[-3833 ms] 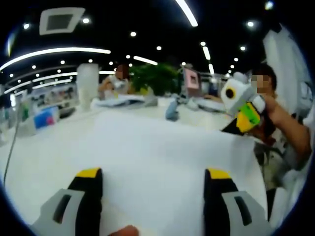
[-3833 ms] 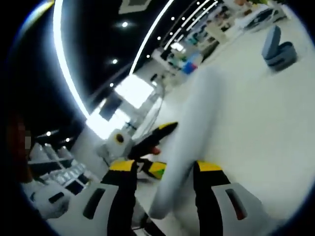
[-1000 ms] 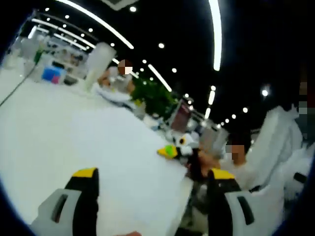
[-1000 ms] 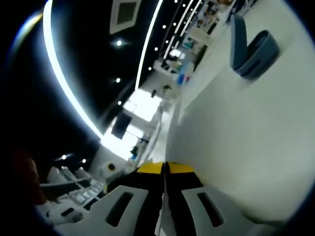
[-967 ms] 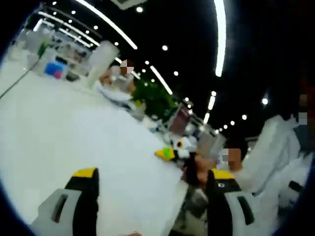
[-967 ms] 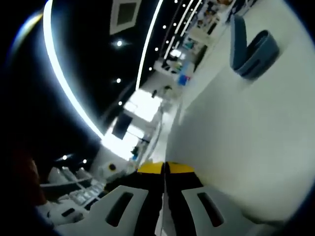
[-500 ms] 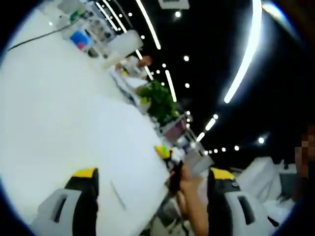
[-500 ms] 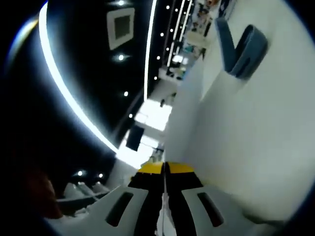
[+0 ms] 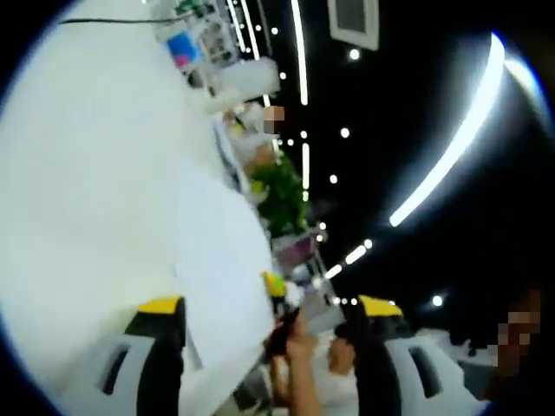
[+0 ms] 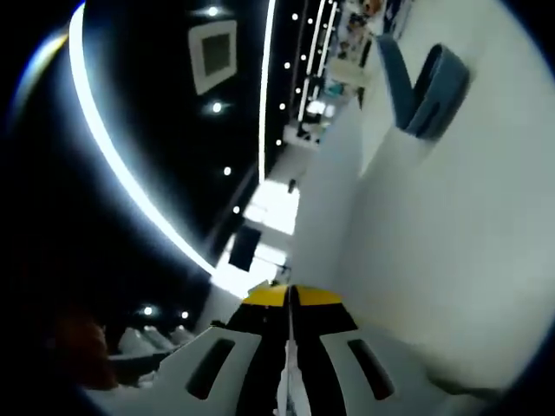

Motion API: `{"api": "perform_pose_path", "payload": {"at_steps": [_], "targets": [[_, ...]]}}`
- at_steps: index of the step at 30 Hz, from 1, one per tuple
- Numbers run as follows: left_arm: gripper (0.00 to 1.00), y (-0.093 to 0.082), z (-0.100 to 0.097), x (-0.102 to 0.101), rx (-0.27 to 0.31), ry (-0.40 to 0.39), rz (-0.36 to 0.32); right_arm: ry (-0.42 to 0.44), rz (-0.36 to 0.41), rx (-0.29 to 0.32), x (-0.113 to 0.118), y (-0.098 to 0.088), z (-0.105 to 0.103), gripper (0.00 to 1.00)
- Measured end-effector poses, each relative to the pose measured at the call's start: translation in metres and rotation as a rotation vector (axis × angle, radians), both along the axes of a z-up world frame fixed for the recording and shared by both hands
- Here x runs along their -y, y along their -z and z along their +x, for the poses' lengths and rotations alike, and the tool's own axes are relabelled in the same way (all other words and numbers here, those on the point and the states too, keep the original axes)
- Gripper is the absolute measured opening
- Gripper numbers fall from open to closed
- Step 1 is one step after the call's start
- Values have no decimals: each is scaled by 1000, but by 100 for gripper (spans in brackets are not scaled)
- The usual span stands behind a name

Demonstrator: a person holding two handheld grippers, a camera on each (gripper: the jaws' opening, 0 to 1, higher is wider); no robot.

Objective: Pick up the paper insert the paper into the punch align the paper edges press the punch to punch holes

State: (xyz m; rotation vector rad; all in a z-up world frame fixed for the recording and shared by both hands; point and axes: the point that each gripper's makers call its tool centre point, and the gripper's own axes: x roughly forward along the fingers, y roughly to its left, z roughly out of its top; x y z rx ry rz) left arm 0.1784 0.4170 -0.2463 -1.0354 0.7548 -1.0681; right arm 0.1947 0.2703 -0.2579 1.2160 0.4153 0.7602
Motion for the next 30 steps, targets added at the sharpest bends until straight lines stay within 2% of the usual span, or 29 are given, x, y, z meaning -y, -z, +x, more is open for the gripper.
{"api": "perform_pose_path", "payload": {"at_steps": [3, 6, 9, 12, 13, 19, 26, 30], "targets": [[81, 7, -4, 3, 2, 31, 16, -3, 63, 6, 0, -7, -1, 4], [82, 6, -6, 6, -10, 48, -2, -9, 107, 6, -2, -11, -1, 4], [86, 2, -5, 9, -21, 63, -32, -31, 200, 17, -8, -23, -3, 4], [88, 0, -4, 10, -41, 68, -61, -32, 202, 26, -13, -24, -4, 4], [88, -1, -3, 10, -67, 67, -85, -38, 217, 29, -17, -26, -5, 4], [84, 0, -2, 14, -113, 78, -132, -49, 261, 42, -25, -36, -5, 4], [86, -3, 2, 23, -122, 92, -162, -64, 273, 51, -30, -38, -7, 4], [79, -2, 6, 25, -118, 84, -167, -60, 266, 42, -31, -33, -7, 4]]}}
